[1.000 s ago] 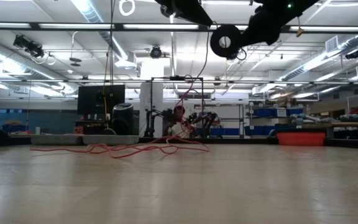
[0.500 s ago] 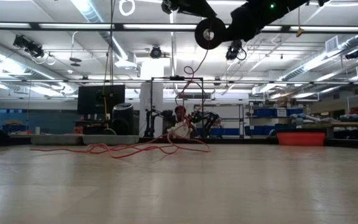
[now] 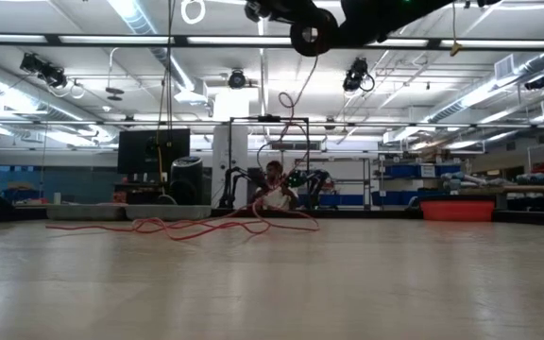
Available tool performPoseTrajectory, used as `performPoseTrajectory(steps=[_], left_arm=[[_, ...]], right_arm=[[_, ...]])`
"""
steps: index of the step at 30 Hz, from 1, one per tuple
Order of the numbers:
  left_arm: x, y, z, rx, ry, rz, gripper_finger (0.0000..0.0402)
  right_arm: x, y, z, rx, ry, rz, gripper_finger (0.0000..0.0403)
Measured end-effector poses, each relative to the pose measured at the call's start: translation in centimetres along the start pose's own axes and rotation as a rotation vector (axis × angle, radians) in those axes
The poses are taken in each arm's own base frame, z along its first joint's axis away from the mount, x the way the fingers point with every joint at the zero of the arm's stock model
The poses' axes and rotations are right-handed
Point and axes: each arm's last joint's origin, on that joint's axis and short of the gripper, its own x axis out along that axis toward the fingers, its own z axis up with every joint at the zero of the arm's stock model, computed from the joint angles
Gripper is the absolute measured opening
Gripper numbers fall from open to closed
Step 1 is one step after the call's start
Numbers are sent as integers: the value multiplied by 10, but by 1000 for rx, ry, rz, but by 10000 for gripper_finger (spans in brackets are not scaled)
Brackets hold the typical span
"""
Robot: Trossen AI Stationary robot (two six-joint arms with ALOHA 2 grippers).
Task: Coil cords
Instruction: Coil the red wire on the black spool
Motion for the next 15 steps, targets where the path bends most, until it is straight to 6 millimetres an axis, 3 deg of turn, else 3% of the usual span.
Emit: performPoseTrajectory(steps=[8, 15], left_arm=[[0, 0, -1, 2, 15, 15, 112], [-4, -8, -5, 10, 53, -23, 126]], right_arm=[[-3, -3, 2, 4, -9, -4, 0], [-10, -13, 7, 13, -29, -31, 0]])
